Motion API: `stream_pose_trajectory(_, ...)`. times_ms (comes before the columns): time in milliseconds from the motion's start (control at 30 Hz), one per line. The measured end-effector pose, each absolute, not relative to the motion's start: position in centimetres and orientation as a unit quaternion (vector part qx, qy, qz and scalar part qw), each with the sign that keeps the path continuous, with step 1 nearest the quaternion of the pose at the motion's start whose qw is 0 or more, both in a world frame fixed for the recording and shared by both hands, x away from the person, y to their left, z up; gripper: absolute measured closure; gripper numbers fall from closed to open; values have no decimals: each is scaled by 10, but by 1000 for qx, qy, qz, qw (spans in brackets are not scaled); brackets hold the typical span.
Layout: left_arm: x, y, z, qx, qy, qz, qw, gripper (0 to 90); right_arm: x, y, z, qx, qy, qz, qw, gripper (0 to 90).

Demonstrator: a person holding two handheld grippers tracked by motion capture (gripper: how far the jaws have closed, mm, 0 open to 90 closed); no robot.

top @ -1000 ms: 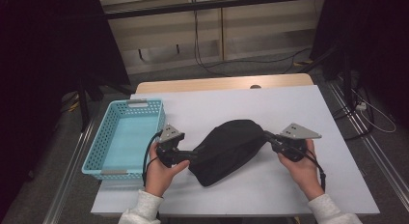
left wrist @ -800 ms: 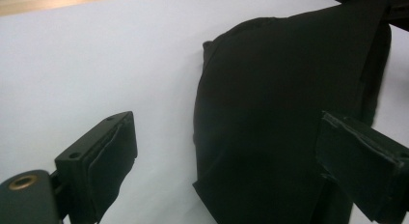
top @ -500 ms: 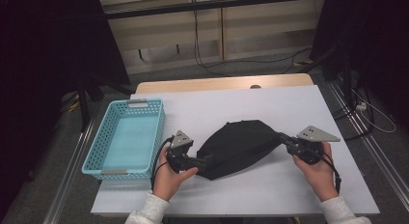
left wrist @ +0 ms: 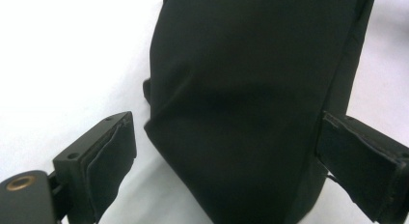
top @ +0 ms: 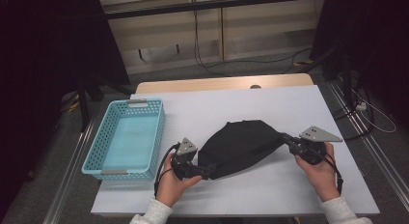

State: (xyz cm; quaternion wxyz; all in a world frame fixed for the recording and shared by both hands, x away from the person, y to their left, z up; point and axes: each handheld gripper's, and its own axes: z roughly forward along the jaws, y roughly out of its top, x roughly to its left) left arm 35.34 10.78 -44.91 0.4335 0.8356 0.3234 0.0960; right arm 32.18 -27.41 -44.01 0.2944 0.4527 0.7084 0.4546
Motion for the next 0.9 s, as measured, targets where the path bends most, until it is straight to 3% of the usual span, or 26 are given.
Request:
stream_pose_trajectory(133,351,110,-450,840,325,93,425,91,322,-274,-440,455,707,454,295,882)
stream_pose_trajectory(367,349,118,-452,847,333,88,405,255,322,-276,-441,456,706,453,297,882)
stream_pose_trajectory(767,345,117,-452,858,342,64,377,576,319,-276,-440,458,703,456,297,882)
stream_pose_trajectory(900,345,119,-449,860,346,43,373,771,318,-276,-440,458,705,454,296,882)
